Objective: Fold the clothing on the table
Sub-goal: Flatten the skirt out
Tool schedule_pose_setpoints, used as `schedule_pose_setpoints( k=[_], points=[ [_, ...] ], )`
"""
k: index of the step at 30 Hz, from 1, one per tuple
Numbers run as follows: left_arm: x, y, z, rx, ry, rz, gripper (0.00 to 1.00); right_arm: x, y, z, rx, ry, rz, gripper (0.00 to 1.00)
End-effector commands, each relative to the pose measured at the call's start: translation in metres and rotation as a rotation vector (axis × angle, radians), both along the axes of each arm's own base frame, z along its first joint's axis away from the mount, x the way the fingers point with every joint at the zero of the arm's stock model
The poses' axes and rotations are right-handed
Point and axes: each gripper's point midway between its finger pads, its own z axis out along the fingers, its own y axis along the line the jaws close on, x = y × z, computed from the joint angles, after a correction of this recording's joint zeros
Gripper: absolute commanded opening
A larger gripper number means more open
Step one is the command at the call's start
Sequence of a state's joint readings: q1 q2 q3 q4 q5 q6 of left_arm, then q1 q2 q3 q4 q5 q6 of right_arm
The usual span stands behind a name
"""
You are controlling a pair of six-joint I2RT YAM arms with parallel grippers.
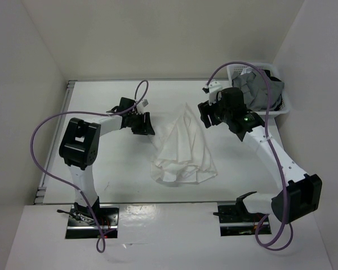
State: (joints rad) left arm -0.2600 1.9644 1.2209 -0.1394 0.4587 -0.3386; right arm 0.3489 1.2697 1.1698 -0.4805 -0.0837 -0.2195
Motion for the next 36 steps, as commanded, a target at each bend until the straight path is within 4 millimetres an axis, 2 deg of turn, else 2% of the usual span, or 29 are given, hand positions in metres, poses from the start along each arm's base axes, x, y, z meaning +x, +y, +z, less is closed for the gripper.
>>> schedule_pose_setpoints(
  k=[1, 6, 7, 9, 10, 11, 13, 14, 15, 16, 17, 20, 21, 22, 23, 24, 26, 27, 29, 31, 33, 35, 36],
  points=[
    [-0.014, -0.009, -0.029, 0.011, 0.09, -0.018, 0.55, 0.001, -0.005, 0.027, 0.016, -0.094, -0.01, 0.71],
    [-0.015, -0.007, -0.031, 0.025, 0.092, -0.019, 0.44, 0.0, -0.005, 0.021, 0.013, -0.085, -0.01, 0.71],
    [-0.018, -0.006, -0.036, 0.034, 0.105, -0.027, 0.36, 0.0, -0.005, 0.021, 0.013, -0.085, -0.01, 0.71],
    [-0.025, -0.003, -0.039, 0.051, 0.121, -0.046, 0.27, 0.002, -0.006, 0.023, 0.004, -0.099, -0.014, 0.71],
    [-0.023, -0.003, -0.037, 0.055, 0.114, -0.056, 0.17, 0.004, -0.007, 0.019, -0.004, -0.092, -0.021, 0.71],
    [-0.025, 0.0, -0.035, 0.071, 0.118, -0.058, 0.11, 0.007, -0.006, 0.016, -0.005, -0.087, -0.021, 0.71],
    [-0.018, 0.007, -0.03, 0.089, 0.087, -0.06, 0.03, 0.012, -0.006, 0.011, -0.013, -0.08, -0.029, 0.72],
    [-0.019, 0.007, -0.026, 0.092, 0.079, -0.067, 0.0, 0.018, -0.006, 0.002, -0.025, -0.065, -0.039, 0.72],
    [-0.018, 0.009, -0.026, 0.101, 0.077, -0.062, 0.0, 0.021, -0.007, -0.007, -0.029, -0.041, -0.053, 0.72],
    [-0.016, 0.015, -0.024, 0.112, 0.067, -0.056, 0.0, 0.03, -0.005, -0.002, -0.028, -0.055, -0.061, 0.72],
    [-0.019, 0.016, -0.025, 0.119, 0.074, -0.065, 0.0, 0.039, -0.004, -0.019, -0.043, -0.012, -0.078, 0.72],
    [-0.021, 0.017, -0.022, 0.124, 0.071, -0.075, 0.0, 0.064, 0.006, -0.038, -0.053, 0.036, -0.083, 0.72],
    [-0.02, 0.017, -0.019, 0.125, 0.057, -0.082, 0.0, 0.076, 0.008, -0.032, -0.039, 0.019, -0.102, 0.71],
    [-0.023, 0.018, -0.022, 0.13, 0.061, -0.089, 0.0, 0.087, 0.013, -0.05, -0.042, 0.054, -0.11, 0.71],
    [-0.022, 0.021, -0.018, 0.141, 0.056, -0.082, 0.0, 0.093, 0.015, -0.054, -0.045, 0.061, -0.11, 0.69],
    [-0.022, 0.021, -0.018, 0.141, 0.056, -0.082, 0.0, 0.105, 0.02, -0.045, -0.029, 0.043, -0.115, 0.68],
    [-0.02, 0.022, -0.012, 0.15, 0.031, -0.083, 0.0, 0.111, 0.031, -0.064, -0.056, 0.089, -0.102, 0.66],
    [-0.02, 0.022, -0.012, 0.15, 0.031, -0.083, 0.0, 0.119, 0.034, -0.056, -0.041, 0.073, -0.108, 0.66],
    [-0.02, 0.022, -0.012, 0.15, 0.031, -0.083, 0.0, 0.121, 0.049, -0.062, -0.04, 0.083, -0.078, 0.64],
    [-0.02, 0.022, -0.012, 0.15, 0.031, -0.083, 0.0, 0.129, 0.052, -0.056, -0.024, 0.067, -0.083, 0.64],
    [-0.02, 0.022, -0.012, 0.15, 0.031, -0.083, 0.0, 0.13, 0.061, -0.064, -0.025, 0.081, -0.065, 0.64],
    [-0.019, 0.018, -0.013, 0.15, 0.03, -0.092, 0.0, 0.137, 0.066, -0.061, -0.005, 0.069, -0.061, 0.64],
    [-0.019, 0.018, -0.013, 0.15, 0.03, -0.092, 0.0, 0.14, 0.069, -0.069, -0.005, 0.085, -0.052, 0.64]
  ],
)
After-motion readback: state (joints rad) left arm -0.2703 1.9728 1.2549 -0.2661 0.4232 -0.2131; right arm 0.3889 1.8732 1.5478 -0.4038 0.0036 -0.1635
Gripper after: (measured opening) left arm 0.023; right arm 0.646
